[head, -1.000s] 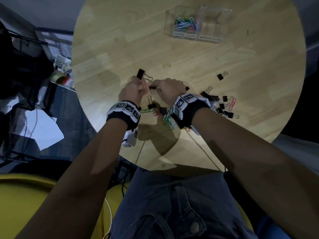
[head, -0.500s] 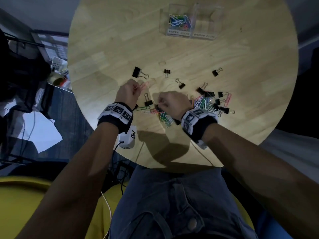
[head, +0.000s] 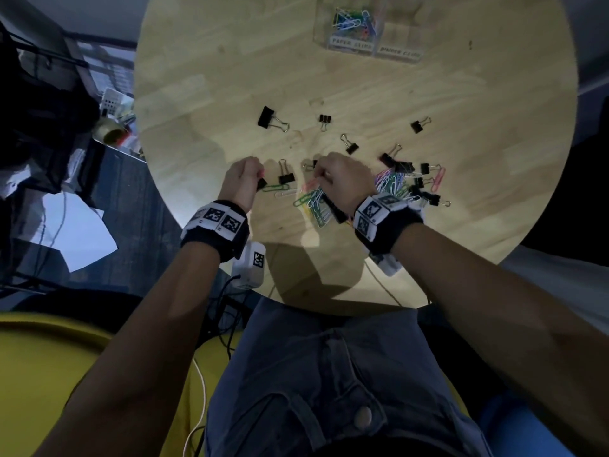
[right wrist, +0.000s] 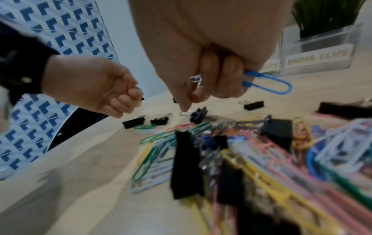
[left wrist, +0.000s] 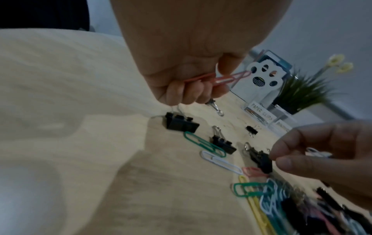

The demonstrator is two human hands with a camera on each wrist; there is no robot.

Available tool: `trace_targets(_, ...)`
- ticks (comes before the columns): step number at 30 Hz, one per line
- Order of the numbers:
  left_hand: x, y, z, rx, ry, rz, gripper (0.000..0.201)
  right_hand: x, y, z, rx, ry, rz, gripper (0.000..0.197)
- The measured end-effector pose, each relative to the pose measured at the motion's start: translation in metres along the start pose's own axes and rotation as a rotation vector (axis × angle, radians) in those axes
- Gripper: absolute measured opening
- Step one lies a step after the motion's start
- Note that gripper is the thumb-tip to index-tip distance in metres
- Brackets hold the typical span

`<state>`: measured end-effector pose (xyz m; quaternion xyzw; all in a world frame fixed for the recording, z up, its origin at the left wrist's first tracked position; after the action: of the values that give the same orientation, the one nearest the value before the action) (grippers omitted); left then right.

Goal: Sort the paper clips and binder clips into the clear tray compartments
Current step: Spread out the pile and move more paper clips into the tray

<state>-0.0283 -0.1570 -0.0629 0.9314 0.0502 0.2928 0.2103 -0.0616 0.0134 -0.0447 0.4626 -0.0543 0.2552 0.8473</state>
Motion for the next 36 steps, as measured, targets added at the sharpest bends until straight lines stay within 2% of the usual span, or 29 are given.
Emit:
trace_targets(4, 0.007, -0.011, -0.004, -0.549, -0.123, 0.079, 0.041, 0.001, -0.019, 0.016, 0.126, 0.083, 0.068, 0.02)
trace_targets(7, 0.009, -0.022, -0.008, -0.844, -0.292, 0.086, 0.031, -0.009, -0.026, 0.009, 0.191, 0.033, 0.128, 0.02)
trace_targets(9, 0.009, -0.023, -0.012, -0.906, -0.366, 0.032, 0.023, -0.014, -0.027, 0.004, 0.204, 0.008, 0.144, 0.018)
trace_targets(13, 0.009, -0.028, -0.014, -0.919, -0.382, 0.024, 0.018, -0.009, -0.024, 0.004, 0.236, 0.047, 0.163, 0.017)
trace_targets(16, 0.008, -0.039, -0.017, -0.98, -0.405, 0.093, 0.021, -0.002, 0.005, 0.003, 0.055, 0.04, 0.031, 0.013)
trace_targets(19, 0.008, -0.056, -0.026, -1.071, -0.439, 0.156, 0.026, -0.004, 0.052, -0.01, -0.153, -0.067, -0.122, 0.011)
trace_targets(24, 0.015, -0.076, -0.042, -0.963, -0.46, 0.282, 0.024, -0.051, 0.131, -0.028, -0.135, -0.139, -0.224, 0.019)
trace_targets(29, 0.013, -0.076, -0.047, -0.697, -0.307, 0.409, 0.011, -0.124, 0.188, -0.028, -0.282, -0.133, -0.281, 0.024)
trace_targets(33, 0.002, -0.066, -0.064, -0.558, -0.279, 0.381, 0.011, -0.166, 0.193, -0.02, -0.348, -0.113, -0.267, 0.016)
trace_targets(34, -0.003, -0.063, -0.071, -0.535, -0.291, 0.364, 0.007, -0.172, 0.19, -0.019, -0.34, -0.12, -0.245, 0.014)
trace_targets(36, -0.013, -0.059, -0.09, -0.519, -0.342, 0.332, 0.014, -0.178, 0.18, -0.021, -0.354, -0.15, -0.187, 0.015)
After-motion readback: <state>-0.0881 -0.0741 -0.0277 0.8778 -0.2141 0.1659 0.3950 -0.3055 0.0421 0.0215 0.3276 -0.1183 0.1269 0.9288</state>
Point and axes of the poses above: each hand's wrist, its own x-axis away from the middle knuckle, its own y-axis out of the back of the hand, z = x × y, the point moved 9 cm from there along -x, towards the middle knuckle, and after that the axes turned 8 degrees about -x, right-handed, at the moved point
